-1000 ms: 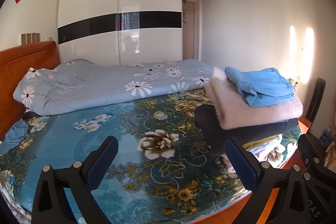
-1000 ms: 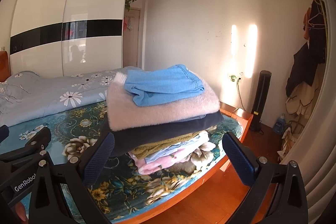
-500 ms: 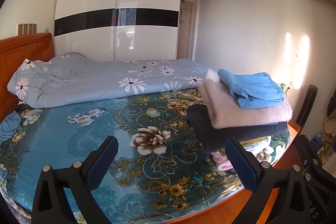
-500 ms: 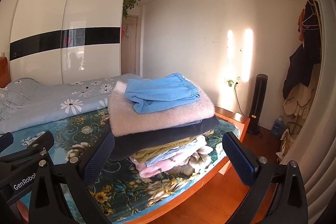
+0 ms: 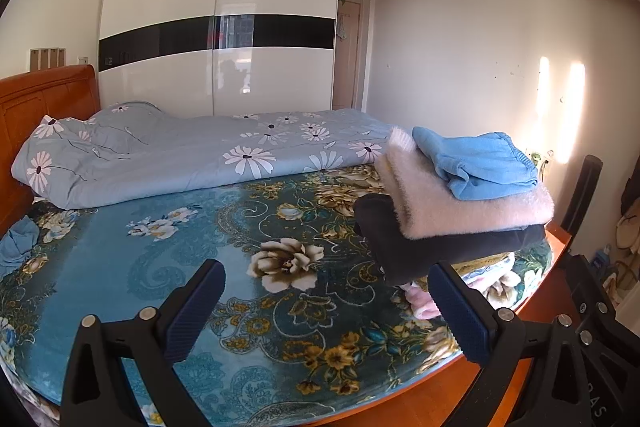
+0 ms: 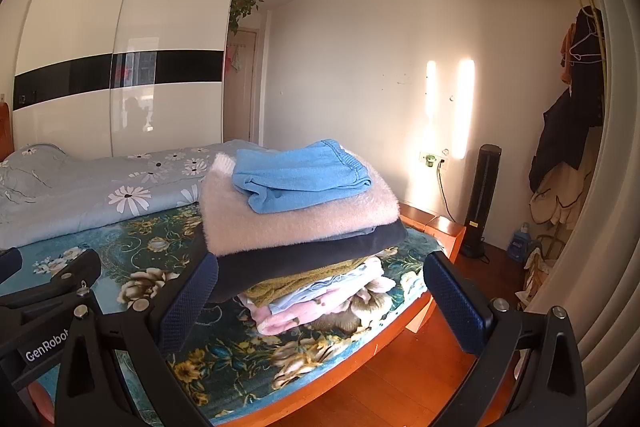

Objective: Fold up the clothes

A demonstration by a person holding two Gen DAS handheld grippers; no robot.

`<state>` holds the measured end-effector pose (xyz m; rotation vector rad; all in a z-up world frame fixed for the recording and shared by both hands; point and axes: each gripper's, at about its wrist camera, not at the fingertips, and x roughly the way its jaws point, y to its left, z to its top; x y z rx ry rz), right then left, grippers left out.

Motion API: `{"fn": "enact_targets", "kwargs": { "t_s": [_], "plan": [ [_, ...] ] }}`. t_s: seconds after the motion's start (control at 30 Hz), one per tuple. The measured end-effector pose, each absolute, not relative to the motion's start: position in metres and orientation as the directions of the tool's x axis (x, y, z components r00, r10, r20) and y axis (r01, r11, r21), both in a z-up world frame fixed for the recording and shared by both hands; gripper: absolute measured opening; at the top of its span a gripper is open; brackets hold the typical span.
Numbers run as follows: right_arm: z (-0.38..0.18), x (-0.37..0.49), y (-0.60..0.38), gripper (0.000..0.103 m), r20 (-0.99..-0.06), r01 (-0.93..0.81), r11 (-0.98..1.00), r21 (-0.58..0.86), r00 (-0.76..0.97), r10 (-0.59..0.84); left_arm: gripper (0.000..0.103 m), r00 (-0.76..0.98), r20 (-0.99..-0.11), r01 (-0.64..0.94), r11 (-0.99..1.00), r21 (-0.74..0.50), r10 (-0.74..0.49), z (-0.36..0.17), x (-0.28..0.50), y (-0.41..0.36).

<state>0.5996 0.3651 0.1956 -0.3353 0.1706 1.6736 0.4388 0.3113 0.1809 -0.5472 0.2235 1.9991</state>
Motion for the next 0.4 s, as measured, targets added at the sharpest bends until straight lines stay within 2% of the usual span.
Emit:
{"fn": "enact_targets", "kwargs": {
  "t_s": [0.4],
  "plan": [
    [0.1928, 0.5926, 0.3646, 0.103, -0.319, -0.987, -0.13, -0.096, -0.094, 0.943, 0.103, -0.381, -0.482, -0.876, -0.474, -0.085, 0.789, 0.1758, 0.4327, 0.3124]
  ]
}}
